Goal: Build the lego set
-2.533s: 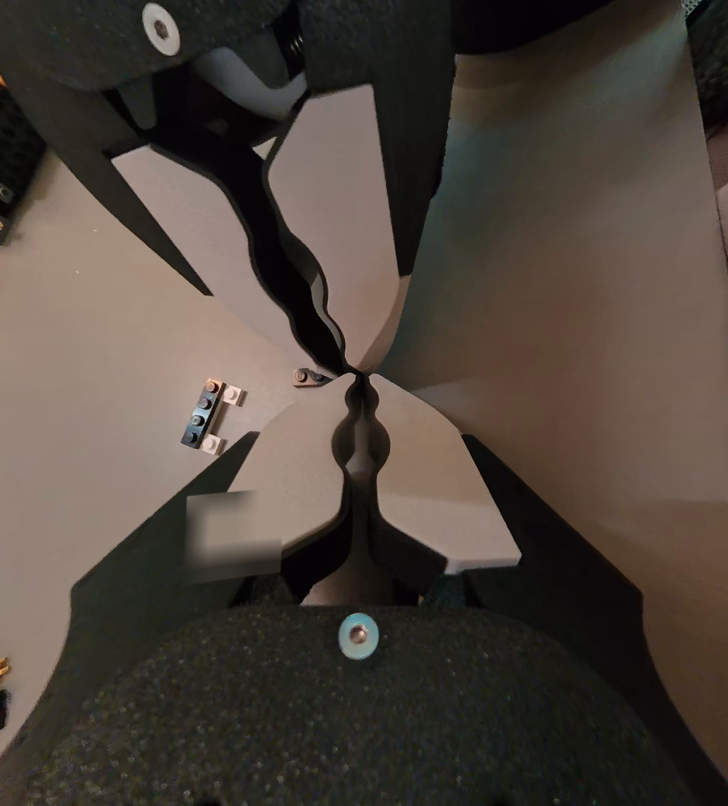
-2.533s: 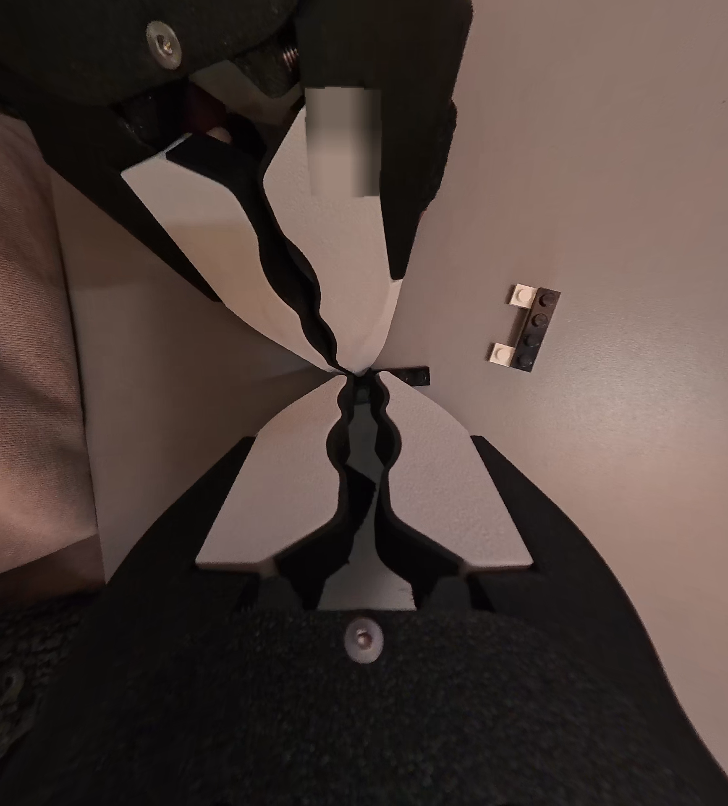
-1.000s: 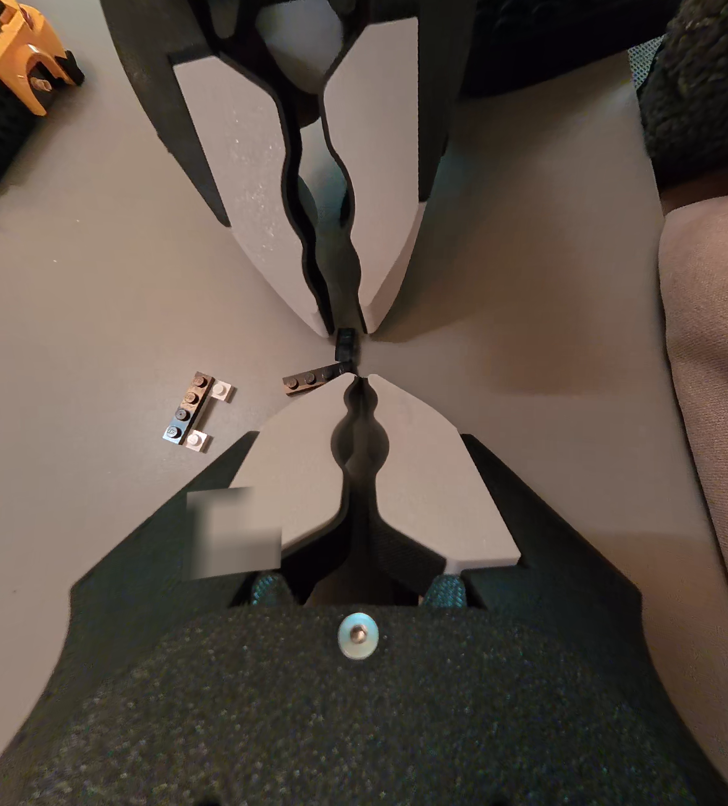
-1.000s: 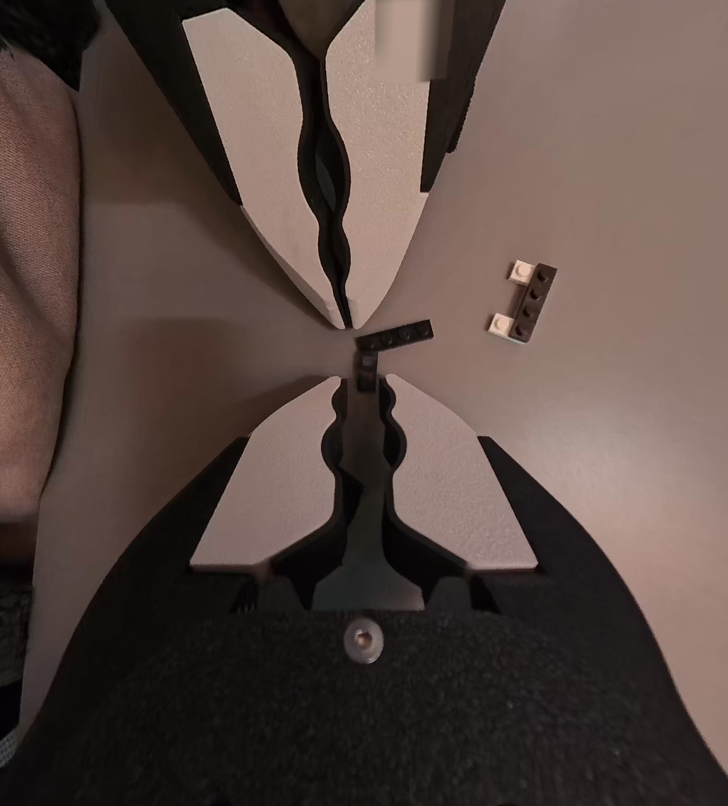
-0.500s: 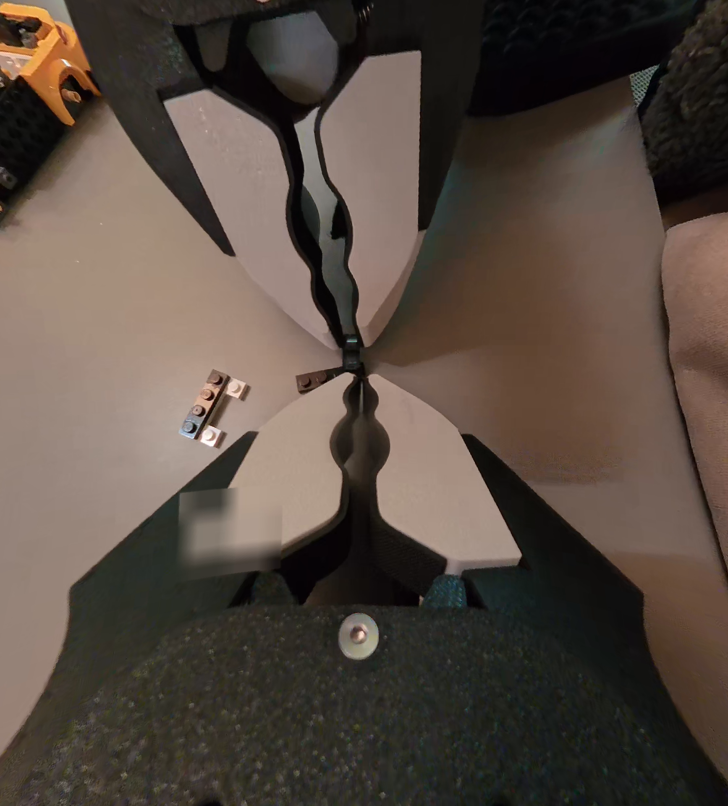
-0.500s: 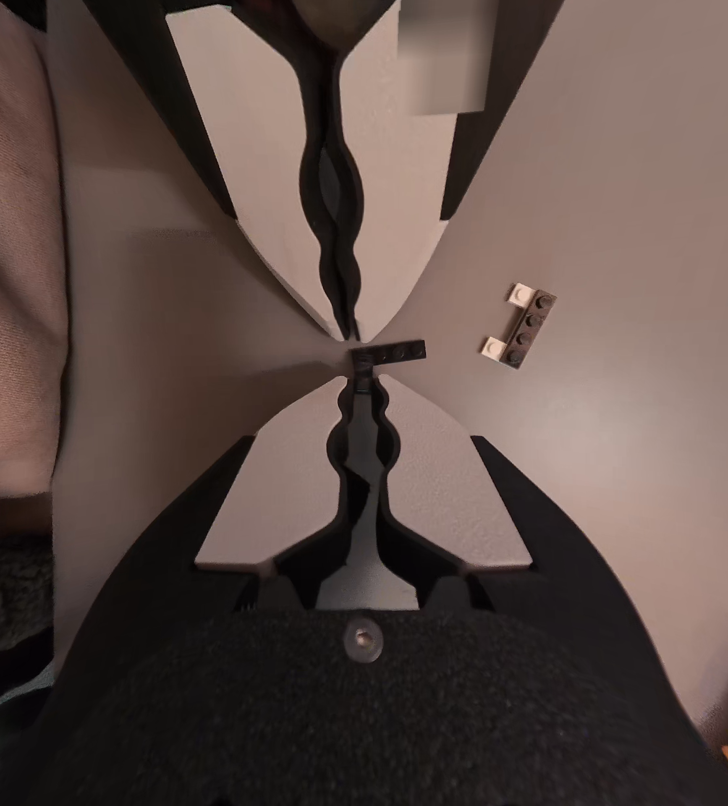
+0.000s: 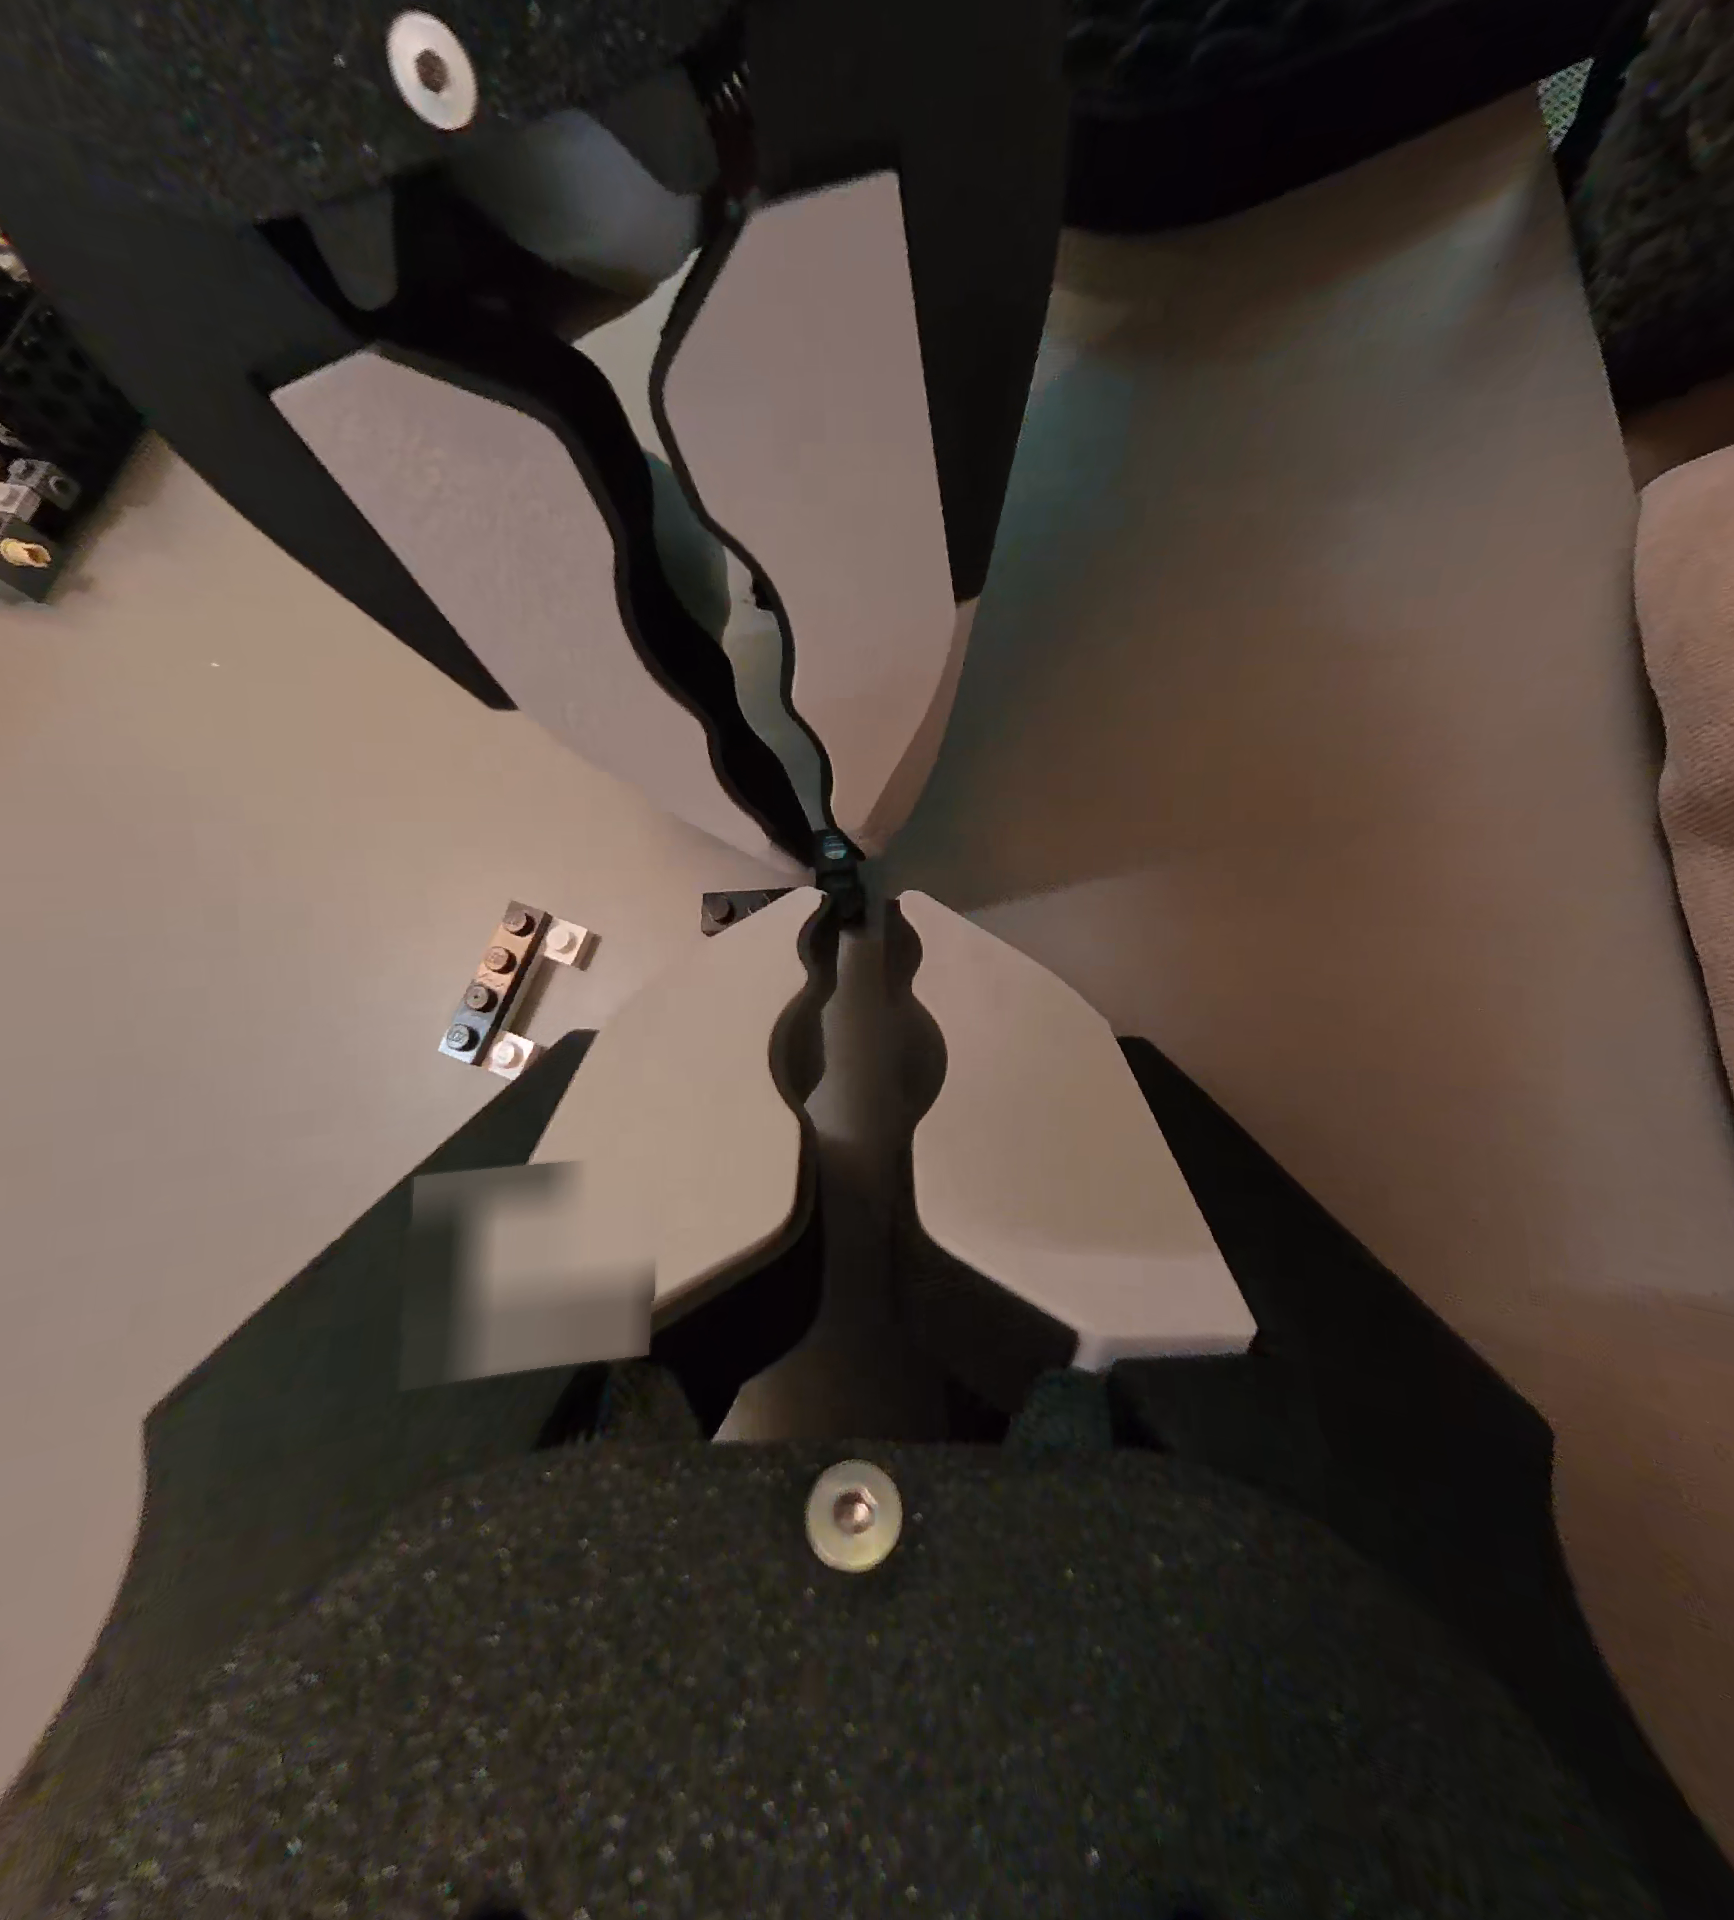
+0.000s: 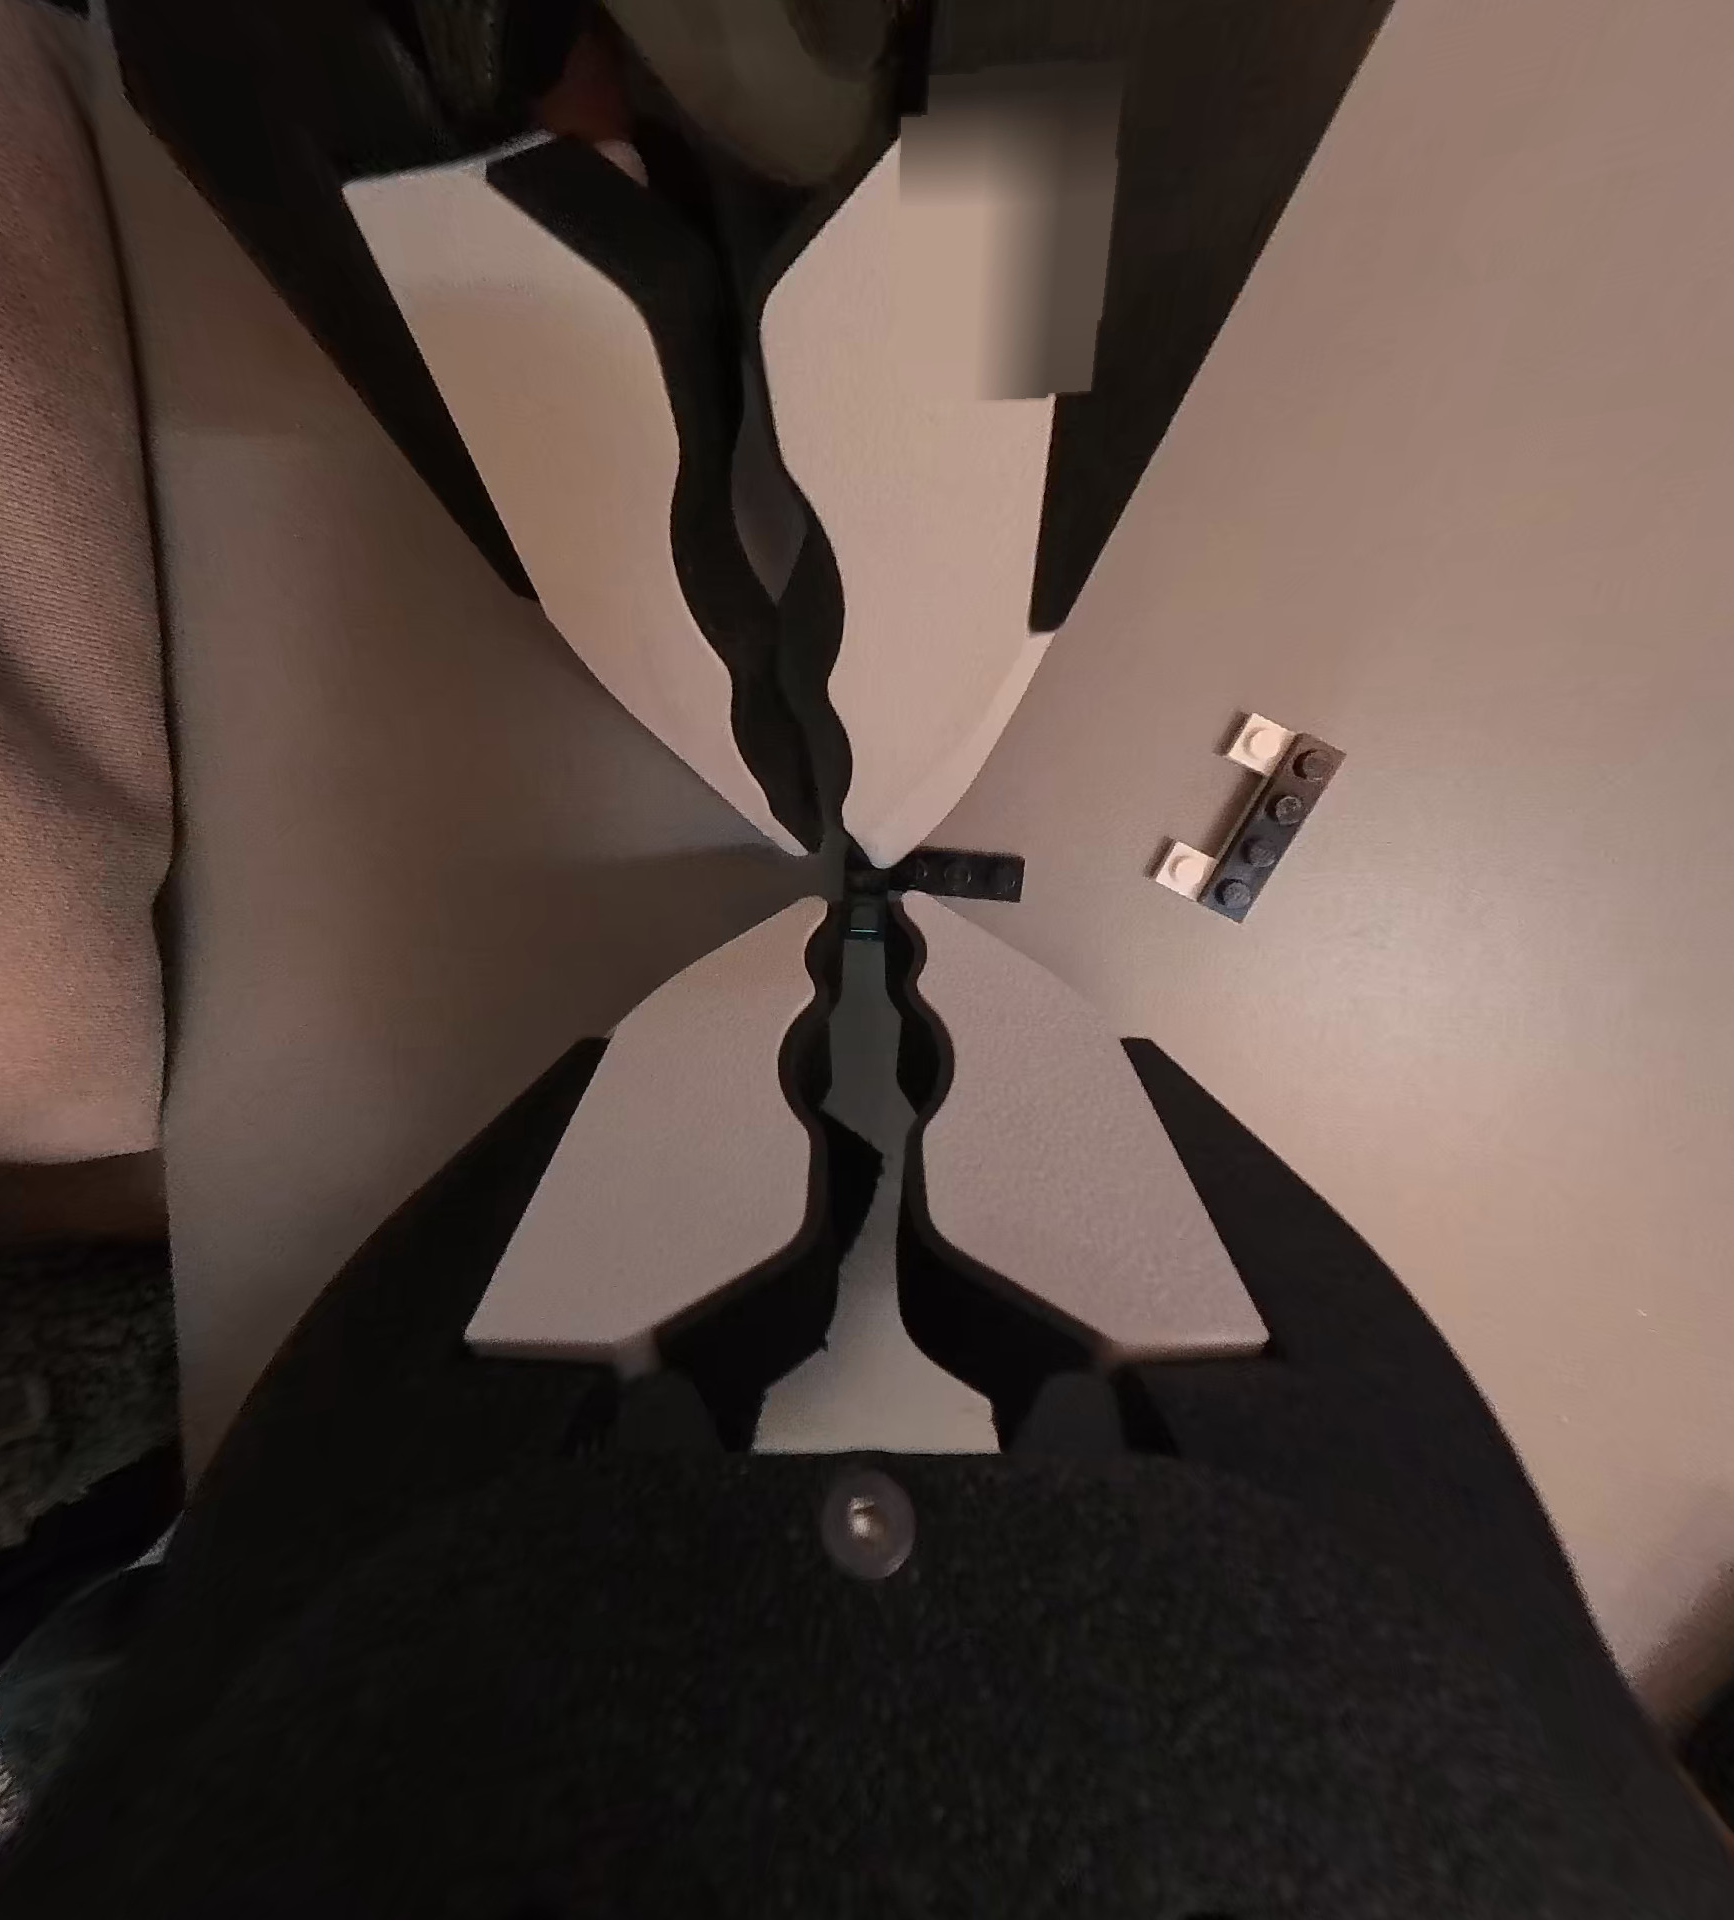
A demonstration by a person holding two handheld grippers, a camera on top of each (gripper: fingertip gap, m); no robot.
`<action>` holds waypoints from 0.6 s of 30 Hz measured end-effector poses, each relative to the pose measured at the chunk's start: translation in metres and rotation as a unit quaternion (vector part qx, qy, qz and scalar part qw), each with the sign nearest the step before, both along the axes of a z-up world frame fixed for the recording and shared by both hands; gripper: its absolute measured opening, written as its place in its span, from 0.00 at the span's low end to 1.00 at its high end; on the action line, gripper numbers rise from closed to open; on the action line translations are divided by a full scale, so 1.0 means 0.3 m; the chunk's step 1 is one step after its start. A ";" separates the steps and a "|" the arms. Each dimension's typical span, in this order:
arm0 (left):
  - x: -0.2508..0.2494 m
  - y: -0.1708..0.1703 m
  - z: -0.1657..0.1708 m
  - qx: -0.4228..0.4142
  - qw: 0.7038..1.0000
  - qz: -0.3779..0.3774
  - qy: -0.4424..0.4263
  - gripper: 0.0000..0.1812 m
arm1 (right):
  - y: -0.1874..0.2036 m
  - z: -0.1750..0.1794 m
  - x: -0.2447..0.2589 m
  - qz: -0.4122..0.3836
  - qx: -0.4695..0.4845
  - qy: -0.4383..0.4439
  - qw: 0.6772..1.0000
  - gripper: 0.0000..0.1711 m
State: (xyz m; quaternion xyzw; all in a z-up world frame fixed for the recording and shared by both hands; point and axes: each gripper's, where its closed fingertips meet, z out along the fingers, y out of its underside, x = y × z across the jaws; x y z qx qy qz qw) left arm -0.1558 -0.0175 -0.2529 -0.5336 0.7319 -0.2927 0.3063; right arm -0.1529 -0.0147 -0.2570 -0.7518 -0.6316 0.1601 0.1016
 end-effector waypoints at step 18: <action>-0.035 -0.053 -0.007 0.077 0.997 -0.010 0.019 0.03 | -0.010 -0.002 0.011 0.002 -0.004 -0.035 0.999 0.04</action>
